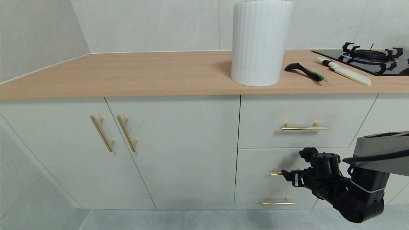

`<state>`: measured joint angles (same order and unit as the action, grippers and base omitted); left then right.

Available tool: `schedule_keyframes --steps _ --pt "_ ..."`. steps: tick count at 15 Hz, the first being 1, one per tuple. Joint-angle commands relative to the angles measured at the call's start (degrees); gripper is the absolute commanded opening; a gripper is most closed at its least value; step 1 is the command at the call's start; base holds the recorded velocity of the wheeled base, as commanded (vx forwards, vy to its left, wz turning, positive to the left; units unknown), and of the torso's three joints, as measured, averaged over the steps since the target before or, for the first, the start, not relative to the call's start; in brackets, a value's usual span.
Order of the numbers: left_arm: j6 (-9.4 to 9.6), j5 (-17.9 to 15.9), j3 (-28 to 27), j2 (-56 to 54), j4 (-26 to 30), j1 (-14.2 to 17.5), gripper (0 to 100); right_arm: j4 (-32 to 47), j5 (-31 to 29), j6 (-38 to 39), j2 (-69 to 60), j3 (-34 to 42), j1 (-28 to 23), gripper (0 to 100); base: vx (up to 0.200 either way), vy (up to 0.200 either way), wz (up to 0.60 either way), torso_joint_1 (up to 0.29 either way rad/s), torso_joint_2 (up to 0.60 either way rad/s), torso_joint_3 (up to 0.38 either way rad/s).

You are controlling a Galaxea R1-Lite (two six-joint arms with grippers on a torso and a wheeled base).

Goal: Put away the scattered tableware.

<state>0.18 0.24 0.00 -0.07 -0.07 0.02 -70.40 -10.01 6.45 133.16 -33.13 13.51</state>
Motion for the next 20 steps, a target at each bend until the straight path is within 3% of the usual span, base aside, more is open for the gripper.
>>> schedule_keyframes --steps 1,7,10,17,20 --pt "-0.01 0.0 0.0 0.1 0.0 0.1 100 -0.1 -0.7 0.1 2.1 -1.4 -0.2 100 0.000 0.000 0.00 0.000 0.00 0.000" --pt "-0.01 0.0 0.0 0.1 0.0 0.1 100 0.3 -3.1 1.4 4.9 -4.6 -0.2 100 0.000 0.000 0.00 0.000 0.00 0.000" --pt "-0.01 0.0 0.0 0.1 0.0 0.1 100 6.3 -3.1 1.1 4.3 -4.2 -0.2 100 0.000 0.000 0.00 0.000 0.00 0.000" --pt "-0.01 0.0 0.0 0.1 0.0 0.0 100 7.5 -3.0 1.1 2.8 -3.3 -0.1 100 0.000 0.000 0.00 0.000 0.00 0.000" --pt "-0.01 0.0 0.0 0.1 0.0 0.0 100 12.3 -2.6 1.0 -2.0 -1.4 0.2 100 0.000 0.000 0.00 0.000 0.00 0.000"
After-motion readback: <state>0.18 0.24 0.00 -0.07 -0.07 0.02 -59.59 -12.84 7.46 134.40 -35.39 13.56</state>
